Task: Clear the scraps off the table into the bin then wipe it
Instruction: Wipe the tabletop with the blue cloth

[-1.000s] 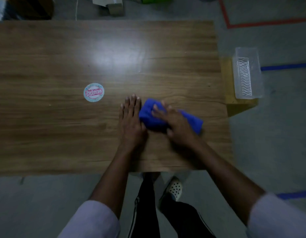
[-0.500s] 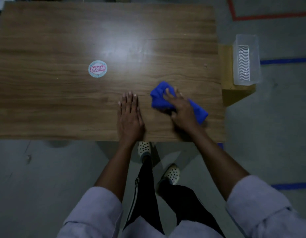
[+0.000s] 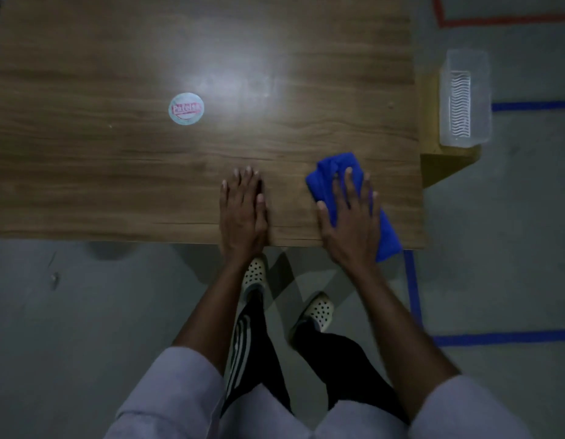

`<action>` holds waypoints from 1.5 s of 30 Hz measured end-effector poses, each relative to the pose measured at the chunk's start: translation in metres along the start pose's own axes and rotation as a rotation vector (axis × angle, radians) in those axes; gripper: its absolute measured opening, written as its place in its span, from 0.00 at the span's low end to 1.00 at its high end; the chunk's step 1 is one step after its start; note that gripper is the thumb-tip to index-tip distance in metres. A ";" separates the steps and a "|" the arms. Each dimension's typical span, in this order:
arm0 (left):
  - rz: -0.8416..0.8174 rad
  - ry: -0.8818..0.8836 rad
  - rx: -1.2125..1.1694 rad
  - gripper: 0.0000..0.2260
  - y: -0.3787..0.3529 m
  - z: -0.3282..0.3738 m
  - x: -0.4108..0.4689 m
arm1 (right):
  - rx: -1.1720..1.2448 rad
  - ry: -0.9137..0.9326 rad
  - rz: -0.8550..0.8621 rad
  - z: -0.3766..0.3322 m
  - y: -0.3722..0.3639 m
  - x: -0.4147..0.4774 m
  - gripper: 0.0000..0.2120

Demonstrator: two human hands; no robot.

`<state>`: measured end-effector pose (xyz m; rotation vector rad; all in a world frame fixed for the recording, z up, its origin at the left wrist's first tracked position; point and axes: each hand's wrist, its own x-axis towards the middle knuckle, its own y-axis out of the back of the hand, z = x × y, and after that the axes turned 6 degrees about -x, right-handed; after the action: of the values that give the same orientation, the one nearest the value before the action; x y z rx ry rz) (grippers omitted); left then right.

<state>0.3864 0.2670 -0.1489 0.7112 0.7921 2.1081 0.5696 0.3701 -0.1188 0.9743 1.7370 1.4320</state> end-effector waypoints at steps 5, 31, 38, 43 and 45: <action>0.059 0.202 -0.369 0.22 0.017 -0.006 0.008 | 0.012 0.370 -0.030 -0.088 -0.028 -0.025 0.29; -0.096 0.097 -0.374 0.22 0.009 -0.030 0.131 | -0.021 0.037 0.001 -0.049 -0.009 0.157 0.27; -0.033 0.050 -0.371 0.23 0.006 -0.033 0.128 | 0.037 -0.164 0.065 -0.132 -0.029 0.063 0.29; -0.010 0.035 -0.380 0.23 0.002 -0.035 0.128 | 0.050 0.379 -0.003 -0.100 -0.030 0.140 0.29; 0.007 0.039 -0.312 0.23 -0.003 -0.035 0.131 | 0.034 0.241 0.037 -0.077 -0.027 0.190 0.27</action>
<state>0.2905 0.3632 -0.1448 0.5060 0.4644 2.1922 0.4066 0.4949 -0.1394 0.8843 1.9296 1.6033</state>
